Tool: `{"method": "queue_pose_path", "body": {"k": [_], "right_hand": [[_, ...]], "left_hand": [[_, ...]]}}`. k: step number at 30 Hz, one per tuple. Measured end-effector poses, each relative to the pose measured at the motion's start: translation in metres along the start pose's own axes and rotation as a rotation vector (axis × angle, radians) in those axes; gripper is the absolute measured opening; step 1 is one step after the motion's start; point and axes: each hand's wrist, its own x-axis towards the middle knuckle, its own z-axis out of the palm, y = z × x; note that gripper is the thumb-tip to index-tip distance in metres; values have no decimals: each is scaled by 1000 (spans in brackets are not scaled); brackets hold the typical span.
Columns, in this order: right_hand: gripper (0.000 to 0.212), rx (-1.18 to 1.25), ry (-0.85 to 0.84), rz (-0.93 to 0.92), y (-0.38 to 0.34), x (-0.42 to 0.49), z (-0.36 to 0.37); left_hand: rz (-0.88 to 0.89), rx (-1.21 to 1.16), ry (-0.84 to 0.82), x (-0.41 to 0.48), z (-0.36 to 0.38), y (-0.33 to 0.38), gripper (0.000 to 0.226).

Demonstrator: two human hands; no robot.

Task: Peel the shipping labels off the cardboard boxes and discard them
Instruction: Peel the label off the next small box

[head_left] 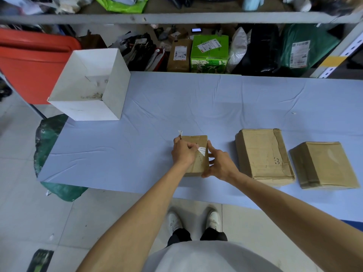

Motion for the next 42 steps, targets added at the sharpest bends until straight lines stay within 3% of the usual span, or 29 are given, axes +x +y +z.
{"method": "queue_pose_path", "body": {"k": [42], "right_hand": [[124, -59, -11, 10, -1, 1, -1]], "left_hand": [[-4, -35, -21, 7, 0, -5, 25]]}}
